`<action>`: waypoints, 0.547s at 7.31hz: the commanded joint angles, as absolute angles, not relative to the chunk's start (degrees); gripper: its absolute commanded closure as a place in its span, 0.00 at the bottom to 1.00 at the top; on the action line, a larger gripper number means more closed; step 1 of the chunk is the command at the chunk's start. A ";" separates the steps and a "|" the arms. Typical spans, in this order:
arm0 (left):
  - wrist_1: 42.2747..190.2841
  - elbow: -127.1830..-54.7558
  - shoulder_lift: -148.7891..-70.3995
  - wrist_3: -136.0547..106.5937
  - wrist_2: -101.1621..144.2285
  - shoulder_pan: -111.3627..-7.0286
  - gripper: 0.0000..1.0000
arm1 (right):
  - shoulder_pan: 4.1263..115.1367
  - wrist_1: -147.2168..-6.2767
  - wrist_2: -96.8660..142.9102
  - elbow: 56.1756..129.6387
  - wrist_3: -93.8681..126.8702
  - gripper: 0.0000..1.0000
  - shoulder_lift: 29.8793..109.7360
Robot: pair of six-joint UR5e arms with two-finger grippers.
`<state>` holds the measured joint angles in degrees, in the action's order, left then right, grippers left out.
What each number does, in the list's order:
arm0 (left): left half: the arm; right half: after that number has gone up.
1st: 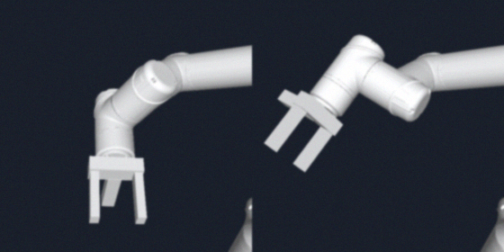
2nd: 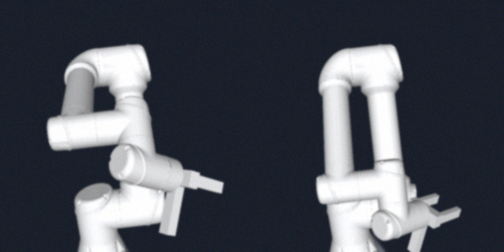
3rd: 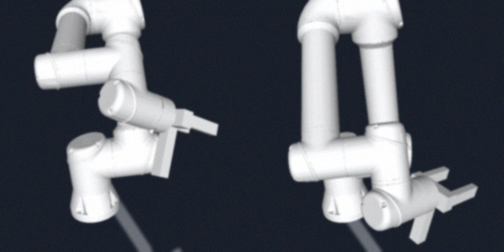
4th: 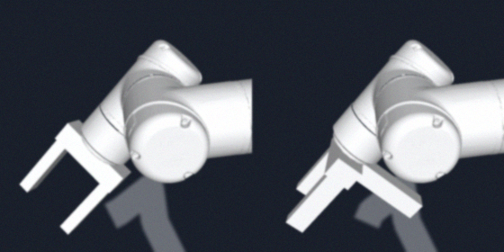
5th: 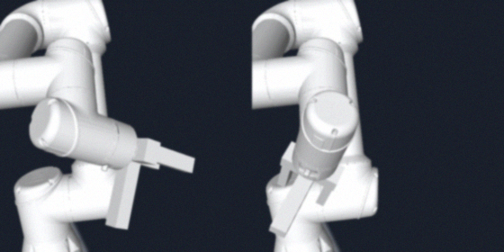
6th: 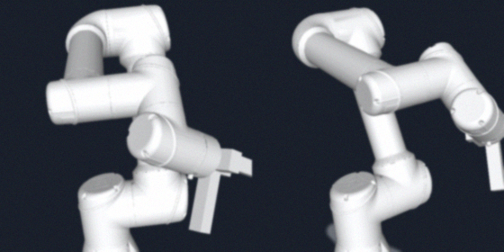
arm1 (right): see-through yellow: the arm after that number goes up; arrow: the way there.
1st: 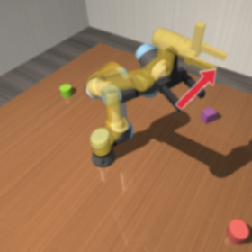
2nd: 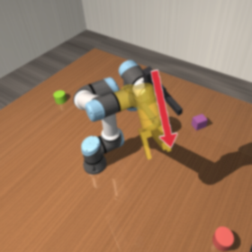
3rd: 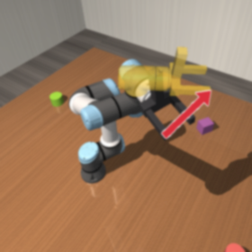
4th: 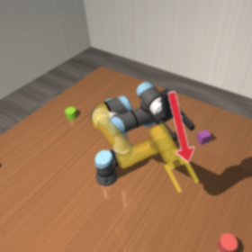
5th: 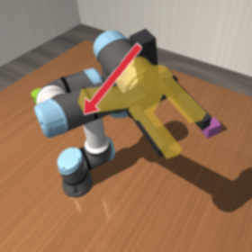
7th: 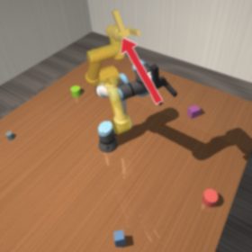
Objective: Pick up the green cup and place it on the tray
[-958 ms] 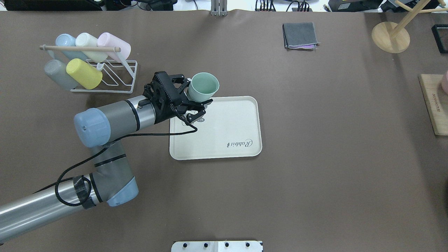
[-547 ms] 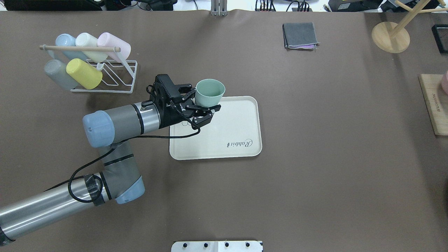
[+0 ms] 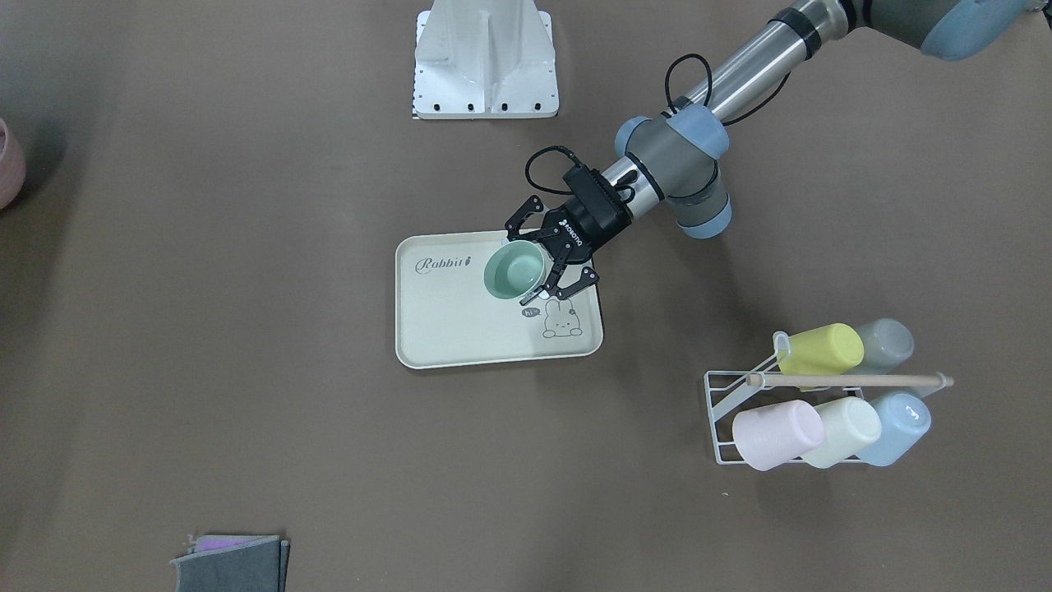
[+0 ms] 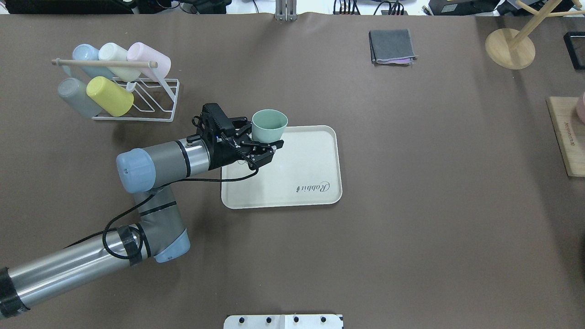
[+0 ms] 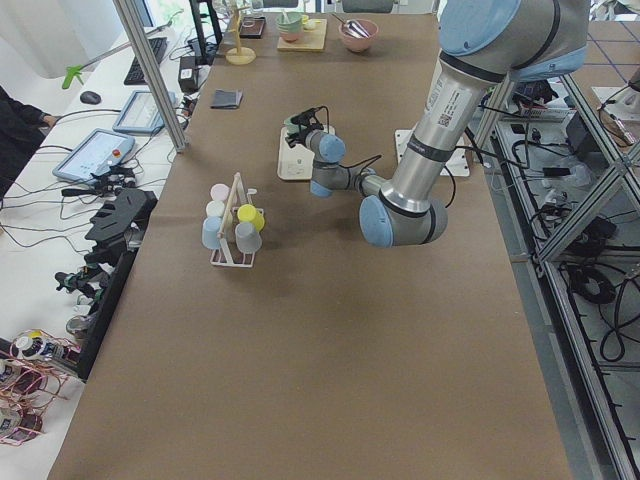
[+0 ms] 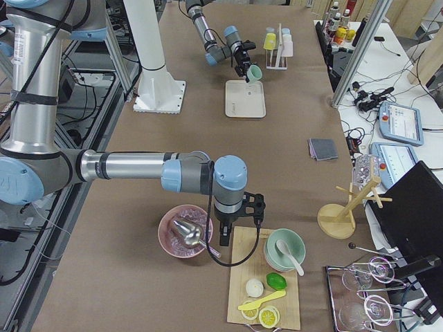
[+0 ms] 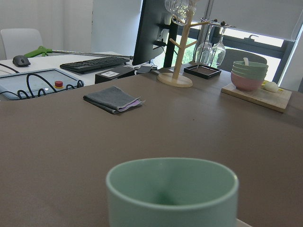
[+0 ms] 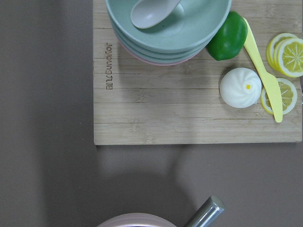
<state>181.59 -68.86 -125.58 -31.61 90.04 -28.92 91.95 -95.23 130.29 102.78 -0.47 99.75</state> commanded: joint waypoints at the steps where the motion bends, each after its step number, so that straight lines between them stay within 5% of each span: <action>1: 181.41 -65.93 -127.35 -31.64 90.09 -28.74 1.00 | 91.93 -95.19 130.34 102.48 0.17 0.00 99.84; 4: 179.58 -64.25 -127.70 -31.29 90.00 -27.95 1.00 | 91.93 -95.19 130.17 101.69 0.09 0.00 99.76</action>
<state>180.86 -64.77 -127.45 -31.53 90.09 -28.18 91.93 -95.19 130.23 101.95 0.14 99.77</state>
